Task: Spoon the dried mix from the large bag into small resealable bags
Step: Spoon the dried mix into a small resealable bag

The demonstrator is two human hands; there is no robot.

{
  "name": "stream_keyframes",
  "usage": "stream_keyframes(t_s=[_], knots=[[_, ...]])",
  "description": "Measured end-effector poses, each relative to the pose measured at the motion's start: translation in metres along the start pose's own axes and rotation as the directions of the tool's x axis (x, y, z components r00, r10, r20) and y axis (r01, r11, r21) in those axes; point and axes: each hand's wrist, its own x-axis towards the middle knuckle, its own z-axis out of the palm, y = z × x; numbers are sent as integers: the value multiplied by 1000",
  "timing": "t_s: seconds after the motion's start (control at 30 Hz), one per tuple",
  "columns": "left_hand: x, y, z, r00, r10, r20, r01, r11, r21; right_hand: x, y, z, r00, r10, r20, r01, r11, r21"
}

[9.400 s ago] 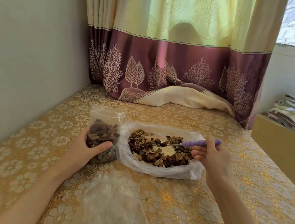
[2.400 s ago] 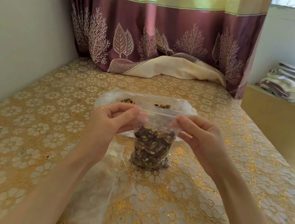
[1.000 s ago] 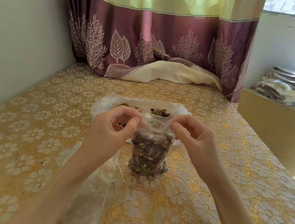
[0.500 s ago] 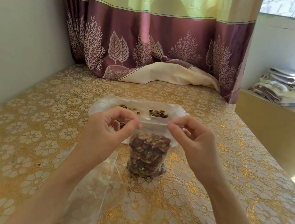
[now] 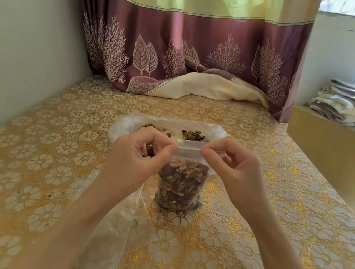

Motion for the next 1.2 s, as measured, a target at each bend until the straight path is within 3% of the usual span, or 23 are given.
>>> stream_keyframes(t_s=[0.43,1.2], knots=[[-3,9,4,995,103,10,-104,992,72,-1,2,1,1000,-6,28,8,999,-44],[-3,6,10,998,50,22,-51,998,22,-2,4,8,983,-169,67,178,970,-164]])
